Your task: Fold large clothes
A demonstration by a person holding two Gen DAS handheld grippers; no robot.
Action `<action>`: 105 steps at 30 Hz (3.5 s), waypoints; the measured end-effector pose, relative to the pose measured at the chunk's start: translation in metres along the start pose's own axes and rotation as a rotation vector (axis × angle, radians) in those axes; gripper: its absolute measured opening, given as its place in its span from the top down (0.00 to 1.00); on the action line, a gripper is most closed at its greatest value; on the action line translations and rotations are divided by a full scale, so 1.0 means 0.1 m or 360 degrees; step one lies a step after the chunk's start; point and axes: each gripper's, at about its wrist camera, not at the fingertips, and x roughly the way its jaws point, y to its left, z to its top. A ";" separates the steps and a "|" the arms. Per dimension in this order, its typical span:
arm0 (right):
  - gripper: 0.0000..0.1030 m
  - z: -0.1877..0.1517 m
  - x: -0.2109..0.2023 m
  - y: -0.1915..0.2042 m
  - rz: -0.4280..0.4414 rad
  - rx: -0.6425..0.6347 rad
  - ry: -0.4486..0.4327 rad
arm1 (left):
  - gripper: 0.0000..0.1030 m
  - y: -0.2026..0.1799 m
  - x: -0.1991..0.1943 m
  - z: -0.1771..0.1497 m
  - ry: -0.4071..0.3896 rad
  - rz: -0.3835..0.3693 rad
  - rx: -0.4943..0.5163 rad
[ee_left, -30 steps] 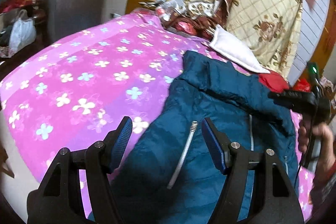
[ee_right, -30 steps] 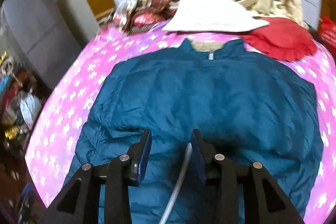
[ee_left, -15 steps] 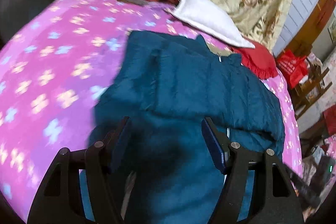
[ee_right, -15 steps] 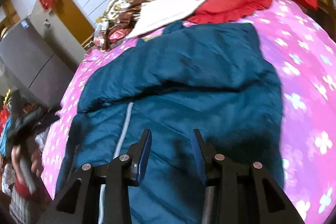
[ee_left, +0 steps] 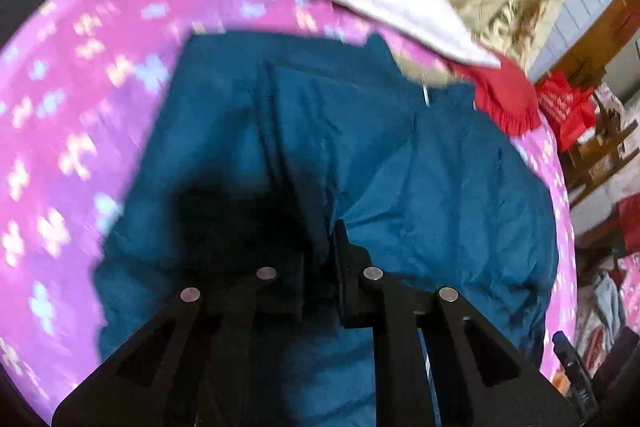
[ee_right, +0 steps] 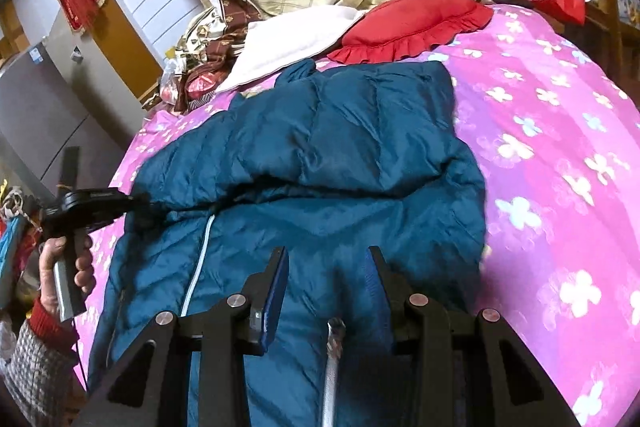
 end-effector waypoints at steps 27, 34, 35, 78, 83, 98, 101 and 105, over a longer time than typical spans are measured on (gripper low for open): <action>0.63 0.16 -0.02 0.04 -0.0020 0.0106 -0.0005 | 0.84 0.17 -0.92 -0.70 -0.0252 0.0132 0.0161; 0.63 -0.56 -0.79 -0.28 0.0047 0.0315 -0.0054 | 0.48 0.35 -1.64 -1.43 -0.0533 0.0361 0.0249; 0.63 -0.66 -0.90 -0.31 0.0020 0.0312 -0.0073 | 0.46 0.40 -1.71 -1.53 -0.0531 0.0373 0.0252; 0.60 -1.86 -1.19 -0.75 -0.0294 0.0451 0.0064 | 0.45 1.49 -1.40 -2.47 -0.0106 0.0107 -0.0202; 0.60 -1.80 -1.18 -0.81 -0.0296 0.0457 0.0051 | 0.45 1.67 -1.28 -2.39 -0.0017 -0.0149 -0.0358; 0.60 -1.81 -1.09 -0.95 -0.0047 0.0609 0.0114 | 0.42 1.87 -1.23 -2.54 0.0084 -0.0577 -0.0591; 0.60 -1.84 -1.06 -0.93 0.0059 0.0630 0.0135 | 0.41 1.90 -1.23 -2.58 0.0093 -0.0687 -0.0640; 0.57 -1.90 -1.02 -0.88 0.0207 0.0642 0.0179 | 0.39 1.99 -1.27 -2.64 0.0081 -0.0850 -0.0734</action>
